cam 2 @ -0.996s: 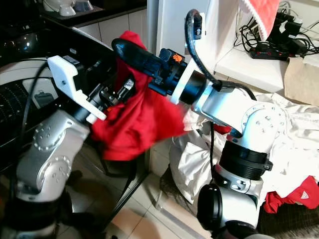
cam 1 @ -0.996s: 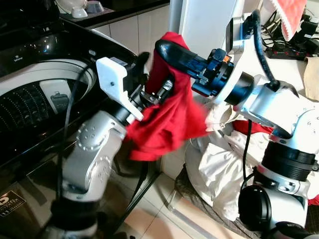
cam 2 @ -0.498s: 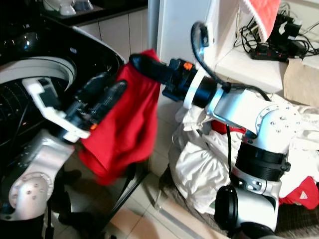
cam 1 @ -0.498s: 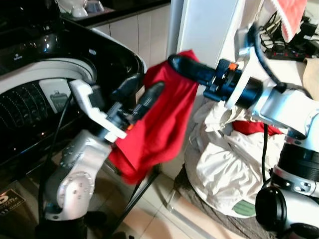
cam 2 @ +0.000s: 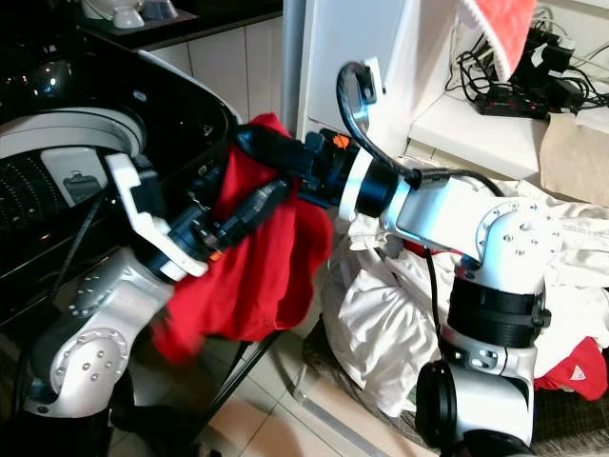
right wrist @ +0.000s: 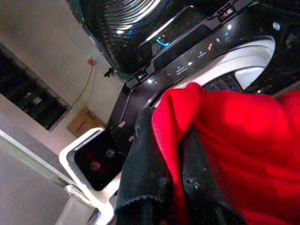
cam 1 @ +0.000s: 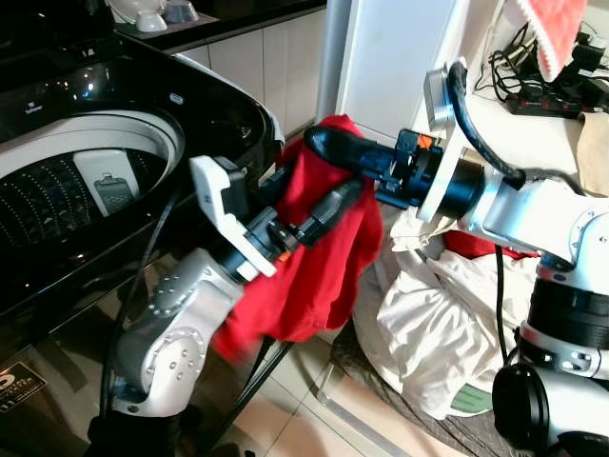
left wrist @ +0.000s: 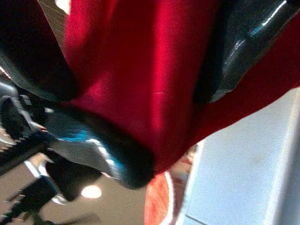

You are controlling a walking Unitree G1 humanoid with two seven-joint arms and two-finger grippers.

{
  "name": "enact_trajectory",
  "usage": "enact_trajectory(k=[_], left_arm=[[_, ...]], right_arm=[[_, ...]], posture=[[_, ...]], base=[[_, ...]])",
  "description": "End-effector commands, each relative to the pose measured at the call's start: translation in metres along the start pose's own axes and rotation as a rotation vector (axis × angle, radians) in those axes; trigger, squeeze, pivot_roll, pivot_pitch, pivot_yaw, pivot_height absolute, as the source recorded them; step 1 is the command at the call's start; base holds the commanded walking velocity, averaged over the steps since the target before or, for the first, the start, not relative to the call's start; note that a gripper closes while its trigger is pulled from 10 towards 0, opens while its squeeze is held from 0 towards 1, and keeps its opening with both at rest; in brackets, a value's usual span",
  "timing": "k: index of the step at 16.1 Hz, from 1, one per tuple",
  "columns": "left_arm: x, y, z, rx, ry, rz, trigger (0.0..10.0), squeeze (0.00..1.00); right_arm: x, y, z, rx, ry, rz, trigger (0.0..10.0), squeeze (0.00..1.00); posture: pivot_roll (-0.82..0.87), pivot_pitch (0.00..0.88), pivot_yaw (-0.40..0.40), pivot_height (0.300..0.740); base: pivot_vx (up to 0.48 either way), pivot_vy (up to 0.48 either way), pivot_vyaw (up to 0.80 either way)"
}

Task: Clothes washing

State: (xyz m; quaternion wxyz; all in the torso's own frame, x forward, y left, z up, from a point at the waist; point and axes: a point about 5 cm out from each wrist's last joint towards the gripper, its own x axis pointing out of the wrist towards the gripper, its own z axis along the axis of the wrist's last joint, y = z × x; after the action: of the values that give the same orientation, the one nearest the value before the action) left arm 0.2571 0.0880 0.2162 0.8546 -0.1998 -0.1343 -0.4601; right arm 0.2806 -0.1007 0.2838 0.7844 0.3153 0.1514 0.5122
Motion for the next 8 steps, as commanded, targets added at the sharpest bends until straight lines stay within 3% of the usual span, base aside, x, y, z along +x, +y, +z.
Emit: enact_trajectory(k=[1, 3, 5, 6, 8], left_arm=[[0.004, -0.011, 0.001, -0.041, 0.002, -0.086, 10.0, 0.0], [0.004, -0.019, -0.002, -0.045, 0.028, -0.145, 10.0, 0.0], [0.001, -0.015, -0.007, -0.02, 0.069, -0.131, 7.9, 0.0], [-0.001, -0.013, -0.008, -0.017, 0.079, -0.121, 0.0, 0.0], [-0.004, -0.011, -0.009, -0.019, 0.107, -0.122, 0.0, 0.0]], right_arm=[[-0.001, 0.005, 0.002, -0.017, -0.015, 0.021, 0.0, 0.0], [-0.002, 0.005, 0.002, -0.016, -0.025, 0.017, 0.0, 0.0], [-0.002, 0.005, 0.003, -0.016, -0.031, 0.015, 0.0, 0.0], [-0.002, 0.005, 0.003, -0.016, -0.033, 0.015, 0.0, 0.0], [-0.003, 0.005, 0.003, -0.015, -0.037, 0.015, 0.0, 0.0]], posture=[[-0.04, 0.0, -0.036, 0.74], [-0.04, 0.0, -0.031, 0.74], [-0.04, 0.0, -0.029, 0.74], [-0.04, 0.0, -0.029, 0.74], [-0.04, 0.0, -0.03, 0.74]], base=[[0.0, 0.0, 0.0], [0.0, 0.0, 0.0], [0.0, 0.0, 0.0], [0.0, 0.0, 0.0], [0.0, 0.0, 0.0]])
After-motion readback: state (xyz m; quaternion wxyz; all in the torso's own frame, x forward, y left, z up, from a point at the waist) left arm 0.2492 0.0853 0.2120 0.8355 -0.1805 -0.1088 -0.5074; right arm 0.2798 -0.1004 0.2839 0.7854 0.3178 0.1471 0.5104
